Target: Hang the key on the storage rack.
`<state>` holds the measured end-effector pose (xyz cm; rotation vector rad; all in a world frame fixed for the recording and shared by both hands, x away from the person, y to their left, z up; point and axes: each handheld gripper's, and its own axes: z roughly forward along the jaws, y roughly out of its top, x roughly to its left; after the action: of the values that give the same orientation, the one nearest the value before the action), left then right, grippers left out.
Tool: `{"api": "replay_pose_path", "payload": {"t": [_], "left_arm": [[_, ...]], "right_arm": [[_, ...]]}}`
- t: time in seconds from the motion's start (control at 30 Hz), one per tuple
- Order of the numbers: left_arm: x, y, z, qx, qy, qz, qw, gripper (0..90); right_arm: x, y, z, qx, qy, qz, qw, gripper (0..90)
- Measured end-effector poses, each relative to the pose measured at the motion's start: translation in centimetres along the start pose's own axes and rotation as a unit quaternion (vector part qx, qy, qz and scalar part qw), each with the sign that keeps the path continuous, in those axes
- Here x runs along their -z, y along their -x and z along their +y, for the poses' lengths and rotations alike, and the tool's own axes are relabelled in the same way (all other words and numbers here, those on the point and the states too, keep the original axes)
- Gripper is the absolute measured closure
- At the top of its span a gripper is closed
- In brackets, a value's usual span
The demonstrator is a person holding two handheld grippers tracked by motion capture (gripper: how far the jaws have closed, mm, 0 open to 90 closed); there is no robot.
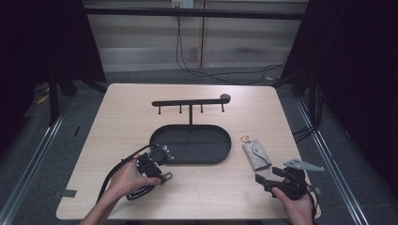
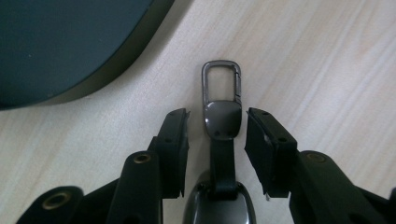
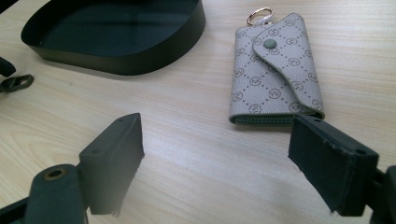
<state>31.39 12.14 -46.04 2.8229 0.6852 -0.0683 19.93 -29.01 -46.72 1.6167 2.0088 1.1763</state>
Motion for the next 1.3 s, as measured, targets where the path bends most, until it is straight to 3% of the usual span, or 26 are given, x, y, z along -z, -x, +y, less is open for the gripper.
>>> {"api": "replay_pose_path", "payload": {"t": [0.13, 0.3, 0.47, 0.67, 0.97, 1.3], "left_arm": [[-0.4, 0.3, 0.3, -0.006, -0.003, 0.006, 1.0000, 61.6], [-0.7, 1.1, 1.3, -0.027, -0.029, 0.028, 0.9988, 61.3], [-0.8, 1.3, 1.5, -0.026, -0.034, 0.035, 0.9984, 64.0], [-0.8, 0.9, 1.5, -0.023, -0.045, 0.019, 0.9985, 64.8], [-0.9, 0.7, 2.1, -0.023, -0.068, 0.021, 0.9972, 69.9], [-0.9, 0.9, 2.2, -0.017, -0.068, 0.025, 0.9973, 70.5]], "right_arm": [[-0.1, 0.0, 0.0, 0.002, -0.001, -0.001, 1.0000, 17.8], [0.0, 0.0, 0.0, -0.001, 0.001, -0.003, 1.0000, 18.1], [0.1, 0.0, 0.0, 0.001, 0.002, -0.004, 1.0000, 18.1], [0.0, 0.0, 0.0, 0.002, 0.000, -0.002, 1.0000, 18.2], [-0.1, -0.1, 0.0, 0.003, -0.001, -0.001, 1.0000, 18.1], [-0.2, -0.1, 0.0, 0.003, -0.007, -0.001, 1.0000, 18.1]]}}
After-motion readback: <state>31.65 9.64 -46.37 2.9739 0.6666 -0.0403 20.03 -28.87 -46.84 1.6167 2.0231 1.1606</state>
